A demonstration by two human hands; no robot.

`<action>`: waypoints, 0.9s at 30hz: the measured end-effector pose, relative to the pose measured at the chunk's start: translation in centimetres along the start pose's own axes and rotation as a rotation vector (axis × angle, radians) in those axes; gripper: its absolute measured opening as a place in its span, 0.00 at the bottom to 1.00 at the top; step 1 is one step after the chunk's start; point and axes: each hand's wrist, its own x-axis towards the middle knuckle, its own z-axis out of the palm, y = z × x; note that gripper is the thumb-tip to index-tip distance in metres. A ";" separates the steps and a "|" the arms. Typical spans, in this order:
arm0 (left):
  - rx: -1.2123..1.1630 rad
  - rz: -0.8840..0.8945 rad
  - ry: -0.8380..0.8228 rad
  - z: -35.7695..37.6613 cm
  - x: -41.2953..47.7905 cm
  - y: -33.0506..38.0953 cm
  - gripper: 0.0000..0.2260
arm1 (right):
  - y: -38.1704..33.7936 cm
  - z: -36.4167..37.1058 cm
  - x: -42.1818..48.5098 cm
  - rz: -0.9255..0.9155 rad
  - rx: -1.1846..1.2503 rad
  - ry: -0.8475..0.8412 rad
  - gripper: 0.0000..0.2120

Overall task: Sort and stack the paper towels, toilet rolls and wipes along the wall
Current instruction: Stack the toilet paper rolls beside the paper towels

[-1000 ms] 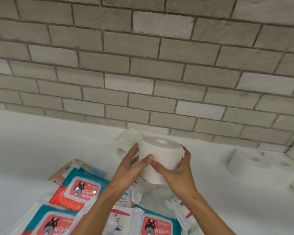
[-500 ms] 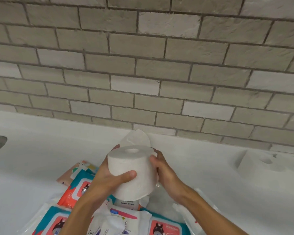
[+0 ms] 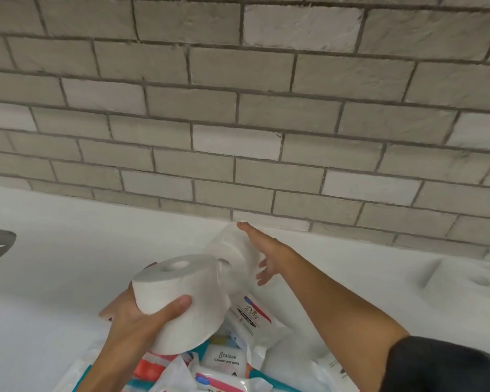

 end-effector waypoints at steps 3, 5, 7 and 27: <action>-0.005 0.024 0.034 -0.9 0.1 -0.5 0.51 | -0.6 1.7 1.2 0.051 0.029 0.020 0.62; -0.032 0.025 0.045 -1.3 0.0 -0.7 0.49 | -0.8 2.8 0.9 0.057 0.064 0.060 0.61; -0.065 0.029 0.053 -1.6 -0.1 -1.0 0.48 | -0.8 3.6 1.3 0.067 0.057 0.098 0.64; -0.054 0.008 -0.012 0.3 -0.5 0.9 0.53 | 6.5 -4.0 -3.3 -0.232 0.512 -0.030 0.43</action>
